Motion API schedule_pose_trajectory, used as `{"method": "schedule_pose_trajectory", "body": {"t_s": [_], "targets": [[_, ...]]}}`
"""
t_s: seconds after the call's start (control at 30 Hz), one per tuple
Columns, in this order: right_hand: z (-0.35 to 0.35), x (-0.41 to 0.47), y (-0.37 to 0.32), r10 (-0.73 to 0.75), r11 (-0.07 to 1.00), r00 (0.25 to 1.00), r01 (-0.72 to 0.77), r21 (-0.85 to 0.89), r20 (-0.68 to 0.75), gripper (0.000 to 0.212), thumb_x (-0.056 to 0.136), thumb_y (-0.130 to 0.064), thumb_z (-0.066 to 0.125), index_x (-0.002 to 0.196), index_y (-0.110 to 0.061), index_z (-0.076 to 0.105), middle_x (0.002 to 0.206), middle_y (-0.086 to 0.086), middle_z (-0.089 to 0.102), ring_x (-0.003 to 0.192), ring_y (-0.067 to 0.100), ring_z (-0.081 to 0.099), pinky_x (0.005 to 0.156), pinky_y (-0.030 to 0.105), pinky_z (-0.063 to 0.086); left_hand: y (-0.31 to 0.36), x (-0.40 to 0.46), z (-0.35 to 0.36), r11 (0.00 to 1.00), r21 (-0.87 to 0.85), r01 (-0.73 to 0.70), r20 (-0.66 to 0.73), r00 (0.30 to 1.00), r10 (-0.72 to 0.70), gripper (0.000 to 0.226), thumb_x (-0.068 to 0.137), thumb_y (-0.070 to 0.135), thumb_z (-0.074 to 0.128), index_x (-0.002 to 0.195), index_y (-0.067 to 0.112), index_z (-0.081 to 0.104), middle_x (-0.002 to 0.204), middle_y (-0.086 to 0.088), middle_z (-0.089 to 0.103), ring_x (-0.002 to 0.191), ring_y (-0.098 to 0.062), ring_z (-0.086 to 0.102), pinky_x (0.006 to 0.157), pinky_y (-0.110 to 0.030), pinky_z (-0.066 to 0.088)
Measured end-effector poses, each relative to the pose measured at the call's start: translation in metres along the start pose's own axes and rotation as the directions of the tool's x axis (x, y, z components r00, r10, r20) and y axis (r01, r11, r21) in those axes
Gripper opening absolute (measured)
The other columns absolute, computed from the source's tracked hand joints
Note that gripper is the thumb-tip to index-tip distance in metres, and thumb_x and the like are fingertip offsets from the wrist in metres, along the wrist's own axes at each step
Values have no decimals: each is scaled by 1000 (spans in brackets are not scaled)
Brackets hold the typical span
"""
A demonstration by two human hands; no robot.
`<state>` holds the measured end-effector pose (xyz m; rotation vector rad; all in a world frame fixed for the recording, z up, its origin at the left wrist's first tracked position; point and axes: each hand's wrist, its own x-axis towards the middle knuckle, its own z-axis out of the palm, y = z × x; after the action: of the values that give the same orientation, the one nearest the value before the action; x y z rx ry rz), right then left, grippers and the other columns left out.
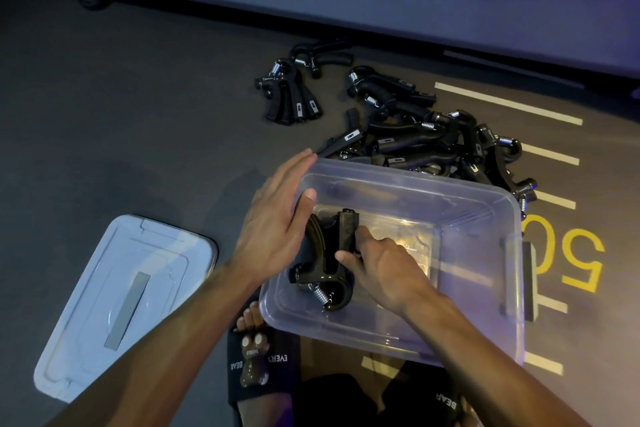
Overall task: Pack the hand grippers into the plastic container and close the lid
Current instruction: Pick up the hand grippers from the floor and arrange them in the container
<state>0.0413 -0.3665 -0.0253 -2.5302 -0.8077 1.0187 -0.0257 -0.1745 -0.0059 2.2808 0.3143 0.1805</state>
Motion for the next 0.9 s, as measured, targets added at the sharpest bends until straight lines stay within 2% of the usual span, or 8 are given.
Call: {"method": "schedule_pose_trajectory", "body": {"t_s": [0.1, 0.23, 0.37, 0.47, 0.57, 0.63, 0.8, 0.9], "targets": [[-3, 1, 4, -21, 1000, 1000, 21, 1, 9, 48, 97, -61, 42, 120, -19, 46, 104, 14, 69, 96, 38, 65, 68, 35, 42, -1, 10, -7, 1000, 20, -10, -17, 1000, 11, 46, 109, 34, 36, 153, 21, 41, 150, 10, 47, 140, 1, 38, 117, -43, 34], [-6, 3, 4, -30, 1000, 999, 30, 2, 40, 51, 96, -62, 42, 121, -18, 47, 109, 14, 69, 99, 38, 65, 77, 40, 52, -5, 36, -18, 999, -39, 21, -1, 1000, -21, 37, 109, 40, 35, 138, 32, 56, 127, 18, 66, 121, 0, 56, 102, -30, 43], [-7, 3, 1, -37, 999, 998, 36, 33, 42, 49, 97, -58, 46, 119, -14, 49, 107, 17, 69, 99, 40, 64, 80, 42, 52, -25, 82, -20, 891, -338, 302, 203, 948, -245, 30, 109, 29, 39, 113, 29, 69, 113, 5, 73, 107, -8, 66, 97, -31, 48], [-7, 3, 2, -53, 998, 997, 52, 23, 48, 48, 98, -58, 43, 117, -14, 48, 104, 17, 69, 95, 39, 64, 76, 41, 51, -50, 113, -16, 924, -151, 350, 325, 901, -288, 24, 108, 20, 47, 110, 29, 69, 119, 6, 69, 116, -13, 63, 106, -35, 46], [-11, 6, 6, -73, 997, 996, 74, -14, 46, 48, 97, -62, 39, 110, -17, 51, 100, 15, 69, 92, 38, 64, 70, 38, 43, -70, 133, 0, 966, 159, 202, 459, 851, -254, 24, 105, 19, 54, 120, 26, 70, 130, -1, 59, 127, -24, 54, 110, -32, 37], [-15, 9, 9, -61, 998, 997, 61, -3, 45, 49, 96, -65, 36, 102, -21, 55, 99, 14, 69, 93, 37, 64, 71, 38, 43, -73, 144, 13, 944, 311, 112, 517, 814, -267, 27, 104, 24, 55, 128, 28, 68, 148, -5, 49, 138, -28, 40, 119, -36, 22], [-25, 13, 17, -2, 998, 1000, 2, 66, -3, 56, 94, -69, 32, 93, -23, 63, 94, 8, 71, 91, 31, 65, 78, 39, 51, -70, 156, 33, 884, 466, 50, 605, 710, -359, 41, 106, 41, 47, 147, 39, 49, 164, -1, 29, 150, -30, 20, 123, -56, 12], [-32, 11, 21, 13, 994, 998, -6, 113, -60, 53, 94, -69, 31, 86, -25, 59, 88, 6, 70, 88, 29, 65, 80, 42, 53, -72, 148, 27, 889, 456, 50, 562, 758, -331, 42, 104, 46, 48, 145, 39, 52, 162, 1, 32, 147, -26, 21, 122, -52, 11]]}}
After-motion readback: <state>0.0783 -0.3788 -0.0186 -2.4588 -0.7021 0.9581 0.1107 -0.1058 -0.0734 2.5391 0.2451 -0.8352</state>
